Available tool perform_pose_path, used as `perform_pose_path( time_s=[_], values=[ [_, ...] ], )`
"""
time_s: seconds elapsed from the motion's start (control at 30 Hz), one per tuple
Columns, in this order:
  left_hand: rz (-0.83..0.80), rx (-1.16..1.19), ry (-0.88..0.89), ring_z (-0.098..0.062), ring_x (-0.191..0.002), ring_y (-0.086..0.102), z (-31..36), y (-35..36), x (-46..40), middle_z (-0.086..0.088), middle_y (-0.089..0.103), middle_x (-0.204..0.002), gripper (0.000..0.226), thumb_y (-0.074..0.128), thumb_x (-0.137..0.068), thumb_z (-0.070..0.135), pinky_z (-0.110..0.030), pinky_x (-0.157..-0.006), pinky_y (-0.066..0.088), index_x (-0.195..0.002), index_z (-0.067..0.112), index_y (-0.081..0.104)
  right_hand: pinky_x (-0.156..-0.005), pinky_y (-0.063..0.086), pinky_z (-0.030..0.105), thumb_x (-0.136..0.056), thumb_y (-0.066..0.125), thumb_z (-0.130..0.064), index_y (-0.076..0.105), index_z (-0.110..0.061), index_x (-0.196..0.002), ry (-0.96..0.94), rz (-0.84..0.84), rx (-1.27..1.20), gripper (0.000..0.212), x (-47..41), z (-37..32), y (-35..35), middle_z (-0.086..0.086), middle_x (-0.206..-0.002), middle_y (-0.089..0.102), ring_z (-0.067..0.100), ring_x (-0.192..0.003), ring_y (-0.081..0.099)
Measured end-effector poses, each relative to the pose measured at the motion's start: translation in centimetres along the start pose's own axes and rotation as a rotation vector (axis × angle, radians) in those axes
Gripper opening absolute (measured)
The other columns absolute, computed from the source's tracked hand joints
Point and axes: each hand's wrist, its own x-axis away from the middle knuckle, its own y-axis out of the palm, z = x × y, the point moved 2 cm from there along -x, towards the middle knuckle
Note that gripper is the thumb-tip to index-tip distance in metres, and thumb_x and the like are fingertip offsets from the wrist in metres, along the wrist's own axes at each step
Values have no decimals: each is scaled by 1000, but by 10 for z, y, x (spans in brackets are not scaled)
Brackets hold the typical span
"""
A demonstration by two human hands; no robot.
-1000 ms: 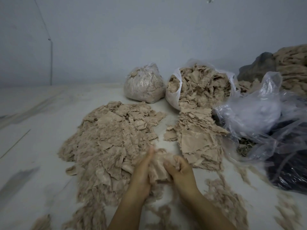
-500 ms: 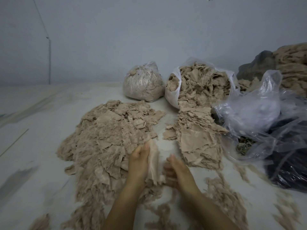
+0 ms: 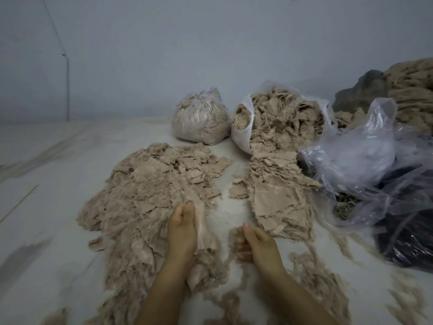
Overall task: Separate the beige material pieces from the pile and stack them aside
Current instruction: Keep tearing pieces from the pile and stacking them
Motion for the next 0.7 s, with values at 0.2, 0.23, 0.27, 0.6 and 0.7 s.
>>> perform_pose_path(
  time_s=[0.2, 0.23, 0.27, 0.6, 0.7],
  values=[
    [-181, 208, -119, -29, -80, 70, 5, 23, 21, -18, 72, -87, 33, 47, -97, 35, -37, -70, 57, -89, 12, 69, -65, 47, 28, -85, 66, -30, 62, -1, -86, -150, -210, -77, 30, 1, -24, 31, 14, -78, 61, 27, -72, 56],
    [-174, 214, -129, -26, -83, 71, 6, 20, 18, -14, 73, -89, 36, 45, -96, 42, -36, -72, 57, -89, 18, 71, -61, 42, 28, -86, 66, -25, 61, 0, -82, -176, -197, -81, 25, 0, -25, 31, 13, -74, 54, 25, -69, 48],
    [-200, 198, -140, -23, -87, 71, 6, 17, 14, -10, 74, -92, 41, 42, -94, 51, -36, -76, 56, -92, 23, 72, -59, 38, 26, -88, 66, -21, 60, -4, -78, -208, -192, -54, 21, -2, -25, 30, 9, -71, 48, 22, -67, 42],
    [216, 60, -177, -20, -53, 50, -4, -16, -30, -9, 50, -58, 29, 43, -98, 14, -35, -48, 43, -74, 13, 58, -56, 31, 22, -92, 61, -16, 60, -21, -59, -248, -120, -34, 33, -9, -30, 5, -3, -59, 42, 12, -59, 37],
    [51, 113, -186, -12, -53, 58, -4, -1, -19, -5, 59, -65, 29, 40, -100, 14, -27, -50, 49, -75, 13, 54, -64, 36, 31, -85, 66, -26, 70, -22, -67, -211, -161, -96, 19, -11, -35, 9, 10, -71, 51, 24, -69, 44]
  ],
)
